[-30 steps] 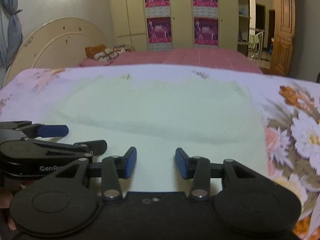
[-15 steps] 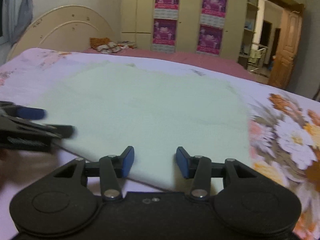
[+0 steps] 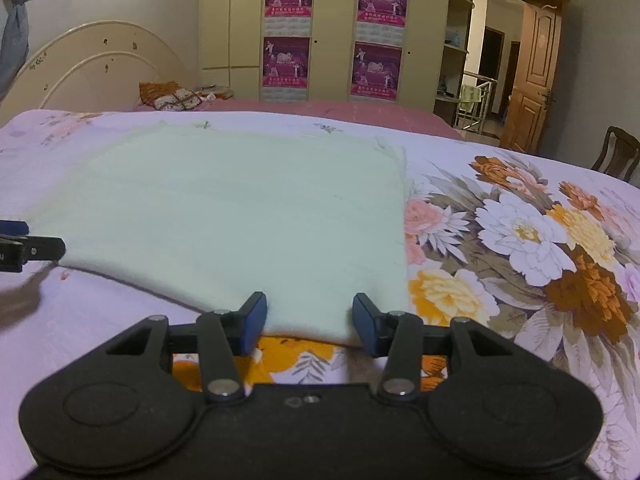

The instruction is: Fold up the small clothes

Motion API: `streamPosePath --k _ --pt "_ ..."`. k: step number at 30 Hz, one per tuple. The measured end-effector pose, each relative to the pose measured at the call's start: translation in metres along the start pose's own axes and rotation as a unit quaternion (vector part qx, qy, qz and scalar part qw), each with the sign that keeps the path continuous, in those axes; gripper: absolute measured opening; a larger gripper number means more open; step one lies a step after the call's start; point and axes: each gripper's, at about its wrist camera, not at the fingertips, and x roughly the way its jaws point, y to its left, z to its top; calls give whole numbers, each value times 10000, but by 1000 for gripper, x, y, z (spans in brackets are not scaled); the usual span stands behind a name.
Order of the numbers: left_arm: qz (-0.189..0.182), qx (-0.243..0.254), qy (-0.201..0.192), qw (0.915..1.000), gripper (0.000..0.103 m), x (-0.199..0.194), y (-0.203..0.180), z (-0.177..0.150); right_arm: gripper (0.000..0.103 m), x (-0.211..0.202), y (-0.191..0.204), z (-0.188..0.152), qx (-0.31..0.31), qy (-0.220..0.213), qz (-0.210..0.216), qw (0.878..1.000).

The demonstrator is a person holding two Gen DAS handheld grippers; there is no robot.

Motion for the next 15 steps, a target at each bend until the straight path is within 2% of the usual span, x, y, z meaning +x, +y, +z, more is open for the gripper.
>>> streamPosePath --k 1,3,5,6,8,9,11,13,14,15 --pt "-127 23 -141 9998 82 -5 -11 4 44 -3 4 3 17 -88 40 10000" --pt "-381 187 -165 9990 82 -4 -36 9 45 -7 17 9 36 -215 293 9993" --pt "-381 324 -42 9987 82 4 -52 9 45 -1 33 10 -85 -124 455 9989" --pt "-300 343 56 9989 82 10 -55 8 39 4 40 9 -125 -37 482 9988" --pt "-313 175 437 9984 82 26 -49 1 39 12 43 6 -115 118 334 9993" --pt "-392 37 348 9986 82 26 -43 -3 42 15 41 4 -52 109 370 9992" --pt "-251 79 291 9992 82 18 -38 -4 43 12 38 4 -52 101 372 9992" --pt "-83 80 289 9995 82 17 -28 -9 44 3 31 7 -10 -91 298 9995" --pt "-128 13 305 9995 82 18 -21 -14 44 1 25 5 55 -127 216 9997" --pt "-163 -6 250 9996 82 18 -15 -17 44 5 18 2 135 1 136 9998"
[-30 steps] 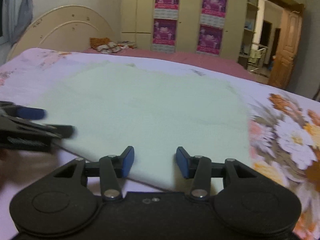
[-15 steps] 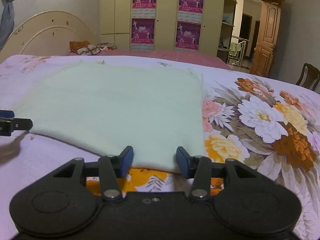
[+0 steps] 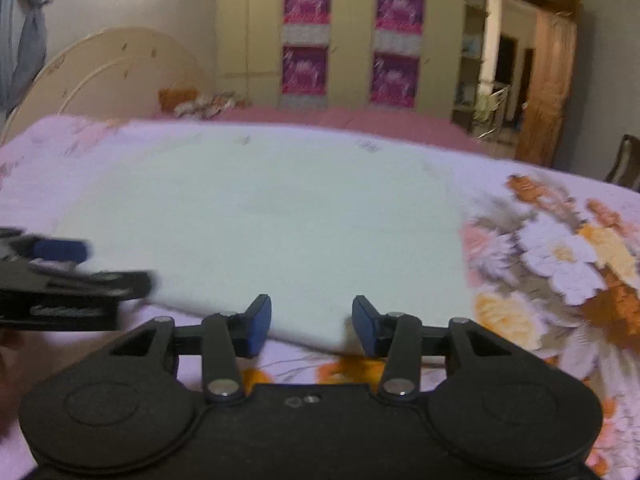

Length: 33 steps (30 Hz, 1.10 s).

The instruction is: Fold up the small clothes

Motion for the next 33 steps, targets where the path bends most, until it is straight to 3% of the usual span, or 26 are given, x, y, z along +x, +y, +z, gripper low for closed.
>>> streamPosePath --k 5,8,9,11,13,15,17,18,23,26,29,31,32,33 --pt "-18 -170 88 9998 82 -12 9 3 43 -3 -10 -1 121 68 142 9998" --pt "-263 -881 50 9957 82 -29 26 -4 34 -14 -17 3 384 -30 497 9980" --pt "-365 -1231 36 9917 82 -33 34 -8 23 -15 -18 3 423 0 559 9975" --pt "-539 -1875 94 9808 82 -30 48 -14 19 -18 -18 5 466 18 634 9969" --pt "-716 -2707 131 9599 82 -18 67 -20 19 -20 -13 9 479 -5 698 9964" --pt "-998 -3539 -128 9299 82 -10 85 -31 18 -19 -10 15 479 -21 754 9960" --pt "-1149 -4082 -366 9049 82 -1 97 -40 18 -16 -8 22 588 -14 858 9946" --pt "-1176 -4236 -488 8968 82 2 100 -42 15 -13 -8 26 663 2 925 9935" --pt "-1142 -4285 -822 8925 82 21 95 -38 5 13 -5 41 847 44 1072 9906" --pt "-1266 -4416 -1037 8822 82 32 98 -38 4 28 -1 50 942 53 1093 9895" --pt "-1326 -4368 -1130 8825 81 48 102 -26 4 43 3 61 984 -20 1157 9884" --pt "-1244 -4371 -966 8855 48 64 100 -14 4 57 7 68 1011 -43 1218 9874" --pt "-1163 -4448 -865 8838 38 73 103 -14 4 64 9 71 1020 -53 1237 9870" --pt "-1144 -4562 -831 8786 23 78 107 -15 4 70 11 73 1035 -74 1253 9867"
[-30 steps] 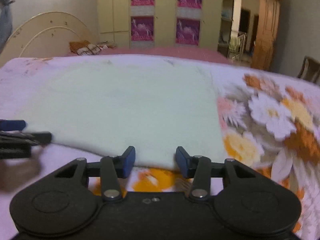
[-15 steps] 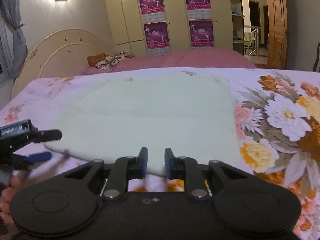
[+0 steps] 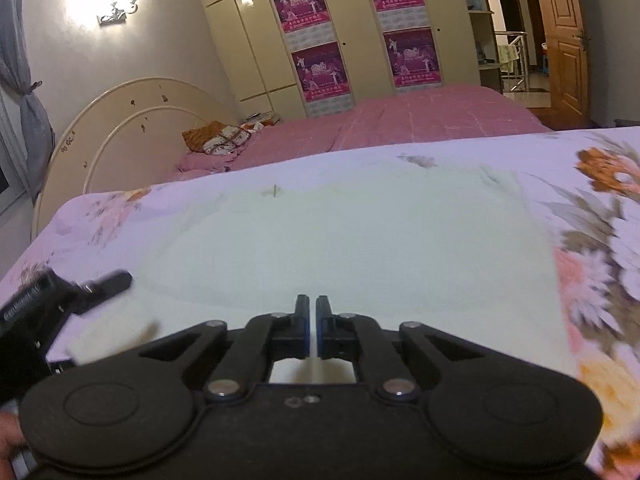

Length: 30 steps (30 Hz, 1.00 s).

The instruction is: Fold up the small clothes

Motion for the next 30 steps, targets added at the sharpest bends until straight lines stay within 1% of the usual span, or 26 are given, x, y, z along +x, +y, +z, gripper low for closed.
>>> streamPosePath --k 1,2,4,7,9,10,11,16,18,20,23,24,26,28,30 --pt "-10 -204 35 9998 12 4 6 2 4 8 2 3 -9 -33 8 10000" --pt "-67 -421 70 9991 11 7 12 5 4 12 3 4 -30 -86 2 10000" --pt "-166 -444 109 9988 8 12 13 6 4 17 5 6 11 -161 37 9999" --pt "-166 -373 141 9991 8 17 10 6 4 24 6 4 31 -135 20 9999" --pt "-167 -326 131 9992 8 22 8 6 3 32 3 0 34 42 -150 9999" --pt "-166 -297 117 9994 8 22 7 5 0 35 2 -1 65 103 -191 9997" --pt "-142 -263 108 9995 8 24 6 5 0 37 -1 -3 80 116 -215 9997" --pt "-27 -82 60 9999 8 10 -1 1 0 37 -9 -4 165 72 -91 9998" --pt "-76 150 30 9999 8 2 -15 5 0 37 -13 -4 250 97 -5 9996" --pt "-134 559 41 9983 8 -4 -36 10 0 36 -19 -1 387 157 112 9991" --pt "-273 1179 188 9925 8 -9 -78 12 0 38 -26 3 578 265 308 9975" --pt "-290 1398 240 9895 8 -12 -91 12 0 37 -29 5 638 301 378 9968" --pt "-327 1948 368 9796 8 -13 -124 3 0 29 -41 9 877 317 510 9943" --pt "-340 2384 481 9694 8 -12 -152 -9 8 20 -52 12 1168 316 602 9908" --pt "-367 2743 631 9589 8 -8 -178 -25 10 3 -73 14 1476 235 693 9863"
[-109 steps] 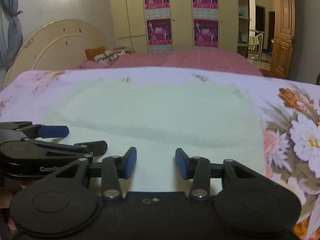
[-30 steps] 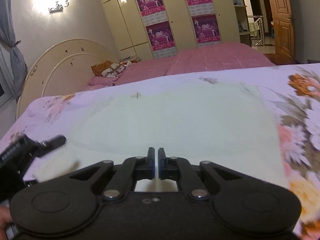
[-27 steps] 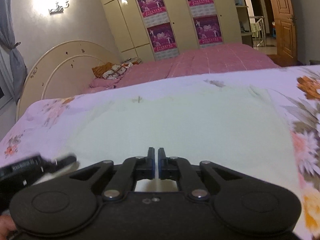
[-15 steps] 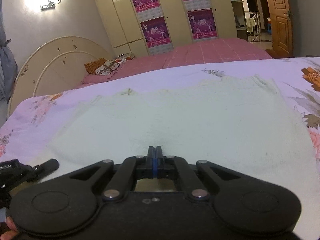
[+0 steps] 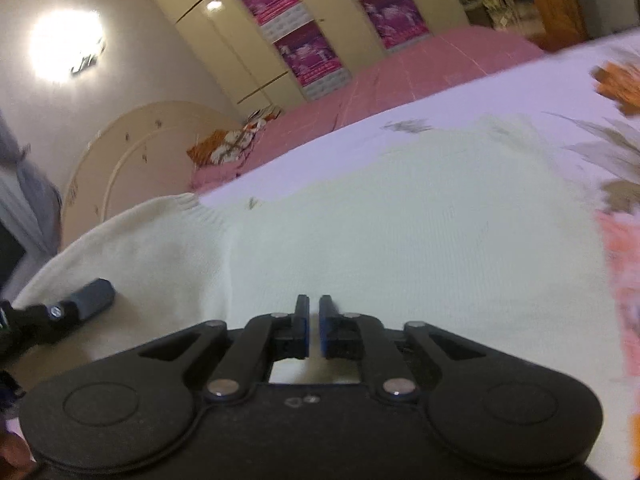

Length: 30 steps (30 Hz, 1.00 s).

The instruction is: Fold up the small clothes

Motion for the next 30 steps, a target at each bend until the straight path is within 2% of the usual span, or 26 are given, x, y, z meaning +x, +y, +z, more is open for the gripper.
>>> streamPosePath --k 6,9,10,11,12,13,15,16,19,22,24,27,30 --pt "38 835 806 9932 8 31 -73 -21 20 -57 -59 19 905 -291 145 9954" --pt "203 1069 1439 9836 9 51 -95 -50 26 -82 -88 25 1259 -499 138 9907" --pt "333 1207 1534 9802 15 50 -101 -61 34 -90 -98 26 1361 -568 134 9890" --pt "364 1336 1508 9788 24 46 -109 -63 37 -96 -106 26 1434 -615 111 9877" --pt "126 1361 1455 9799 50 35 -115 -60 38 -101 -113 26 1479 -644 98 9869" --pt "-120 1238 1340 9831 61 23 -116 -55 38 -107 -120 26 1515 -669 107 9861" --pt "-432 1028 961 9891 61 -1 -112 -40 38 -112 -128 24 1556 -679 165 9853" --pt "-369 1015 818 9908 61 -8 -104 -30 38 -113 -129 24 1556 -654 229 9854" --pt "229 784 412 9958 61 -17 -65 -4 38 -109 -125 23 1397 -544 507 9874" --pt "681 314 405 9964 61 -9 -15 17 38 -94 -107 24 1117 -346 669 9909" --pt "846 309 581 9942 61 2 8 18 38 -83 -97 24 947 -226 669 9930" --pt "875 245 1024 9906 61 19 25 5 38 -63 -90 24 888 -49 588 9943" --pt "726 -89 966 9926 64 20 27 -8 38 -50 -87 20 874 120 556 9945"
